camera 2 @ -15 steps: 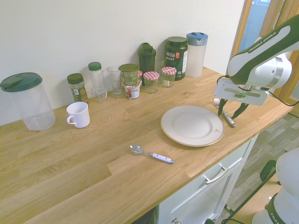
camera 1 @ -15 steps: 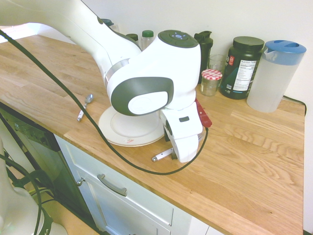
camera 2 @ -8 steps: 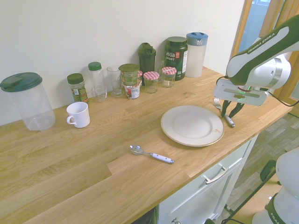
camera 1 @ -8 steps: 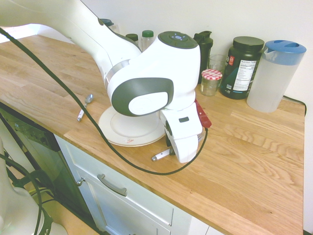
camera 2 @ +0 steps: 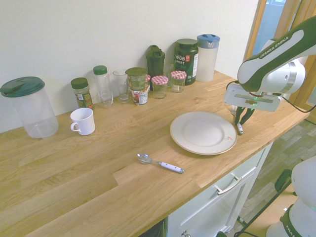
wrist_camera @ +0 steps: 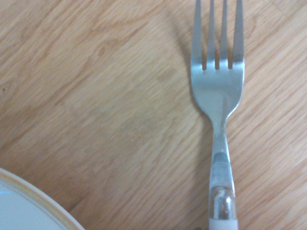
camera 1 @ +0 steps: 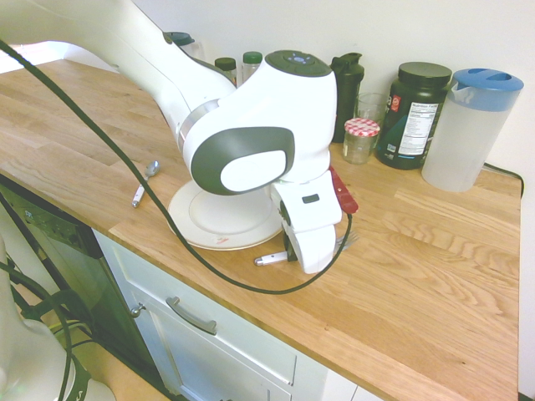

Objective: Put the fork into the plate

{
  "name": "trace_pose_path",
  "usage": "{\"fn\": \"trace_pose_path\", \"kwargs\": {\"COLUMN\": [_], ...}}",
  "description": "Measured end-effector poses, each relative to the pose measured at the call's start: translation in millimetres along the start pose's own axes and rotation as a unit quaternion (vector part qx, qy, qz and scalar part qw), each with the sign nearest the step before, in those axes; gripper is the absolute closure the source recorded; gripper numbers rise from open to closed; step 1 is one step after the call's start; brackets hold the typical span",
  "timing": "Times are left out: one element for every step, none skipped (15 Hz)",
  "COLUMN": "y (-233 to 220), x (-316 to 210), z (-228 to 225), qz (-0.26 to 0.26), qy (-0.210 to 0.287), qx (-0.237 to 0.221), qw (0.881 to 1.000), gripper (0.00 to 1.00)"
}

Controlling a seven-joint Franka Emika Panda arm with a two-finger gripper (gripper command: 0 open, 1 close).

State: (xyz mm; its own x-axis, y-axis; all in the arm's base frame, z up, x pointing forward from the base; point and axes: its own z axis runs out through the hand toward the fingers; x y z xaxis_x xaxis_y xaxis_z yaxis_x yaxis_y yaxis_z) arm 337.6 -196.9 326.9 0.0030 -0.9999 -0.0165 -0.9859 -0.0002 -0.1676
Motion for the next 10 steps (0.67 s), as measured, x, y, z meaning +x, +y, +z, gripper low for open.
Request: {"fn": "trace_pose_path", "kwargs": {"y": [0.6, 2.1, 4.8, 8.5, 12.3, 15.3, 15.7, 13.0, 7.8, -0.4], "x": [1.2, 4.0, 8.8, 15.1, 21.4, 27.1, 30.5, 31.5, 29.7, 23.3], "z": [-0.1, -0.4, -0.9, -1.5, -2.1, -3.1, -5.0, -8.9, -14.4, -22.5], "qz": [0.002, 0.004, 0.006, 0.007, 0.008, 0.008, 0.006, 0.001, -0.012, -0.033], "qy": [0.0, -0.001, -0.002, -0.004, -0.006, -0.005, -0.001, 0.006, 0.017, 0.029], "qx": [0.001, 0.002, 0.005, 0.008, 0.013, 0.017, 0.024, 0.032, 0.04, 0.048], "qw": [1.0, 1.0, 1.0, 1.0, 1.0, 1.0, 1.0, 0.999, 0.999, 0.998], "gripper": [1.0, 1.0, 1.0, 1.0, 1.0, 1.0, 1.0, 1.0, 1.0, 1.0]}}
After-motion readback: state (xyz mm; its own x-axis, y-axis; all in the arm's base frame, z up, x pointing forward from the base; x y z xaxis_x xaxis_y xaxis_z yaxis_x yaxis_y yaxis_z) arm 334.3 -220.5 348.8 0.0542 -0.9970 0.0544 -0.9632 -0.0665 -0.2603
